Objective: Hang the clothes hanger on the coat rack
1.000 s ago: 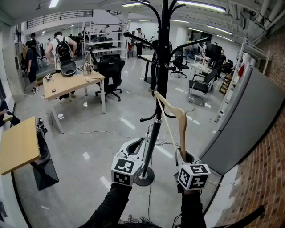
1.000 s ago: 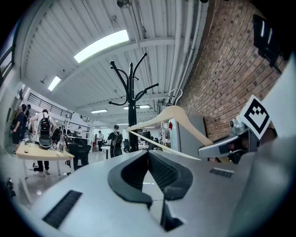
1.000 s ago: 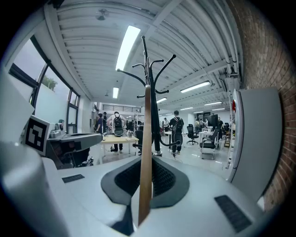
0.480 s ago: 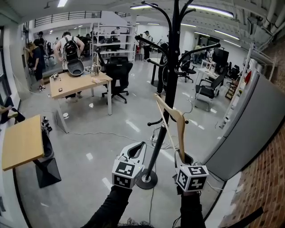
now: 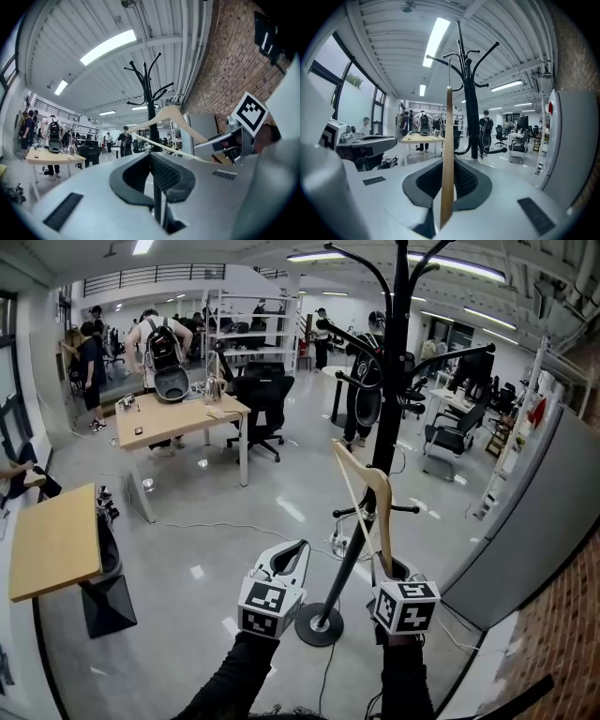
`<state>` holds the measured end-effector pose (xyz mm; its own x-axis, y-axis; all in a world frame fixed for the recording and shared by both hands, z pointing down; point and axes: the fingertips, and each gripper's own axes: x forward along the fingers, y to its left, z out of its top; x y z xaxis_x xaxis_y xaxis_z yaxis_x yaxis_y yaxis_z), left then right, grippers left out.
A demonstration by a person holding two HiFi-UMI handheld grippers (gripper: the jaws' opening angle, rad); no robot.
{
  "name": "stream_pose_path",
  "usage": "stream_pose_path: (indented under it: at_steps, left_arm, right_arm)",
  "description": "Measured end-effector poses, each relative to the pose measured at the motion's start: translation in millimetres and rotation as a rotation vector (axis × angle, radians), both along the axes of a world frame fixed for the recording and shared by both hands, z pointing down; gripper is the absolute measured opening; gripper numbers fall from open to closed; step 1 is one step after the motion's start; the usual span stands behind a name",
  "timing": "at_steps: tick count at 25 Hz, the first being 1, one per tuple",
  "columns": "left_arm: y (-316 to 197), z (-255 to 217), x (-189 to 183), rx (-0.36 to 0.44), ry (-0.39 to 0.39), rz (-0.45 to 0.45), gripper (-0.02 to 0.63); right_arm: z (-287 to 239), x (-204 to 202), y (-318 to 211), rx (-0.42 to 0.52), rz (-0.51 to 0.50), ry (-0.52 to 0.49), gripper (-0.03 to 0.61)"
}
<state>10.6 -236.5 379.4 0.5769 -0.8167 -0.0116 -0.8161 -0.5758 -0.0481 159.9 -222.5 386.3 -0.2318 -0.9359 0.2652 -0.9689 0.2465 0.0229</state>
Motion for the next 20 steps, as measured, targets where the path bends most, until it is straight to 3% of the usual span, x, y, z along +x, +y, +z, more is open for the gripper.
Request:
stream_pose_path:
  at_steps: [20]
  left_arm:
    - [-24, 19, -38, -0.038, -0.001, -0.028, 0.011]
  right_arm:
    - [1, -28, -35, -0.02, 0.005, 0.002, 0.04]
